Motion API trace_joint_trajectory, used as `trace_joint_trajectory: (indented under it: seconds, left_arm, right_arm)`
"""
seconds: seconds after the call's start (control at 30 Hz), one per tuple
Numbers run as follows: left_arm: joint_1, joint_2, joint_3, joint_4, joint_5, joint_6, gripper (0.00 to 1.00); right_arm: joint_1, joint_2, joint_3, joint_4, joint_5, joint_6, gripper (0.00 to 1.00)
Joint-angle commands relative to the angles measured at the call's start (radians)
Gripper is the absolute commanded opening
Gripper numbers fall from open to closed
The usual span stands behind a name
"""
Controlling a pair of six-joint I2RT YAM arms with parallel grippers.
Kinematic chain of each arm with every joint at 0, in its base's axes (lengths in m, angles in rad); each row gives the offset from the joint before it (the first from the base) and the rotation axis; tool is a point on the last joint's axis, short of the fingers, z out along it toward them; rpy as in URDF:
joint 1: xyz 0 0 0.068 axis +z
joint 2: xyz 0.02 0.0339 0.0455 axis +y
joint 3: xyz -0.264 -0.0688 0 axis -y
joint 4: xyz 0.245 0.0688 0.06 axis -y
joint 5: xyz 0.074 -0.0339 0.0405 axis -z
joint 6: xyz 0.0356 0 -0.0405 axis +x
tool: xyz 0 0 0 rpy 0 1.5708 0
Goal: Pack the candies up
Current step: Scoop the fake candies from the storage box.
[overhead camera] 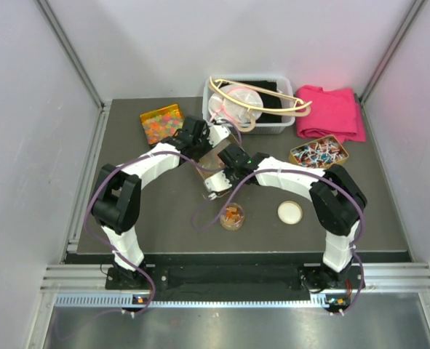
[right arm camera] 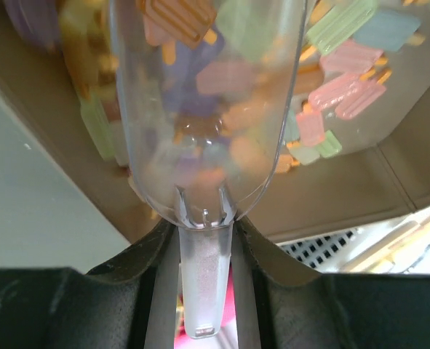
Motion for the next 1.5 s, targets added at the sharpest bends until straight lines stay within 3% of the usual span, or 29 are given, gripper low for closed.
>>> trace_joint_trajectory:
  seconds: [0.0,0.13,0.3,0.53,0.7,1.2,1.47]
  left_arm:
    - [-0.014,-0.027,0.064,0.072,0.052,-0.037,0.00]
    - [-0.014,-0.030,0.070,0.069,0.046,-0.043,0.00]
    - [-0.014,-0.040,0.073,0.057,0.019,-0.062,0.00]
    - [-0.013,-0.044,0.073,0.046,0.001,-0.069,0.00]
    - [-0.013,-0.044,0.086,0.034,0.003,-0.092,0.00]
    - [-0.019,-0.034,0.104,0.019,-0.030,-0.115,0.00]
    - [-0.019,-0.039,0.095,0.028,-0.045,-0.109,0.00]
  right_arm:
    - [0.037,0.093,0.103,-0.206,-0.123,0.193,0.00]
    - [0.034,0.137,0.267,-0.350,-0.139,0.369,0.00]
    - [0.037,0.150,0.336,-0.429,-0.126,0.497,0.00]
    - [0.052,0.139,0.324,-0.391,-0.142,0.609,0.00]
    - [0.077,0.192,0.387,-0.372,-0.062,0.693,0.00]
    - [0.110,0.217,0.452,-0.236,0.027,0.741,0.00]
    - [0.080,0.071,0.355,-0.133,0.032,0.643,0.00]
